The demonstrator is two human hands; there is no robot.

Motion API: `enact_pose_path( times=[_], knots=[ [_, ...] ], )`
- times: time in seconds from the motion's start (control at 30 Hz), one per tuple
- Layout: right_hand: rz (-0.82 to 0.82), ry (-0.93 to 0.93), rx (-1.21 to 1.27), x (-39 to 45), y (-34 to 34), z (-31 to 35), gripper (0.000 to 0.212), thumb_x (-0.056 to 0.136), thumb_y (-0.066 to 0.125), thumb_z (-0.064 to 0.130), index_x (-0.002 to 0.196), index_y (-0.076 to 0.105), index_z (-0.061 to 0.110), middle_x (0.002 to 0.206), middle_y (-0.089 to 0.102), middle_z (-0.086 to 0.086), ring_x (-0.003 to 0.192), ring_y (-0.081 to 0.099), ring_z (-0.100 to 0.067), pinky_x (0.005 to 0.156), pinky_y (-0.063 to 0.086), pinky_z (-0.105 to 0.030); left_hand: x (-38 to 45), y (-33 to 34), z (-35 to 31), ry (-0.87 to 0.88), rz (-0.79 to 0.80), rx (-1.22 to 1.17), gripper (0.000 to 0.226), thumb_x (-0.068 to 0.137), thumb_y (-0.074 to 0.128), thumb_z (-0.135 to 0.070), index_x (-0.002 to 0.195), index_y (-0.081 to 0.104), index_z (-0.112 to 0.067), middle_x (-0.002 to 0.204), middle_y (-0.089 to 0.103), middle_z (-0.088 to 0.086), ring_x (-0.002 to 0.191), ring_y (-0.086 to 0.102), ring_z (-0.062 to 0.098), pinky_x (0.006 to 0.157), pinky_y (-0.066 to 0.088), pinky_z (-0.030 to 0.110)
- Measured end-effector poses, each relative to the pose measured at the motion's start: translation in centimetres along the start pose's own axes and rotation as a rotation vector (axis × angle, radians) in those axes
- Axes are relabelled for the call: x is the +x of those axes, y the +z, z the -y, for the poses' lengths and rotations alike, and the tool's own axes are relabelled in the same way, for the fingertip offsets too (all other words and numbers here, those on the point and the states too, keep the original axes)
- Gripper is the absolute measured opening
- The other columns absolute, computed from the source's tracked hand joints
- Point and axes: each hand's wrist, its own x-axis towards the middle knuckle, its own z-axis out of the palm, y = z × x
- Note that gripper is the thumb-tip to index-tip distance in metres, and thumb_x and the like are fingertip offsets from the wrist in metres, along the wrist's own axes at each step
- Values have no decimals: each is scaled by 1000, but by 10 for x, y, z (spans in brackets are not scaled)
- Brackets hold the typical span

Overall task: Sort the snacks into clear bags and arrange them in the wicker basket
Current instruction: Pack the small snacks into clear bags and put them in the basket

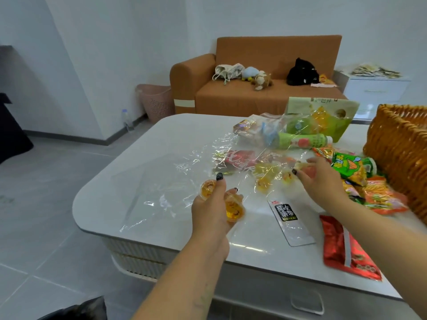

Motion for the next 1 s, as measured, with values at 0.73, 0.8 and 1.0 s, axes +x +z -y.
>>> enact_pose_path(
  times=[0.73,0.8,1.0],
  knots=[
    [293,-13,583,-141,-189,30,24,91,57,15,87,78,24,91,74,3,78,66,-18,53,51,-20,-51,-12,21,175,402,625,61,76,54,-62,114,60,-15,90,76,1,79,75,28,87,57,50],
    [373,-50,595,-142,-181,31,24,90,57,16,90,78,26,92,74,4,79,66,-13,58,51,-17,-51,-21,20,177,410,644,59,77,54,-60,110,61,-12,89,76,3,79,74,30,85,58,49],
    [630,12,721,-136,-167,47,23,79,62,28,93,78,20,89,71,-13,67,64,-19,51,51,-22,-52,-36,26,174,399,672,57,81,45,-62,108,64,-15,76,75,6,77,74,21,74,56,34]
  ],
)
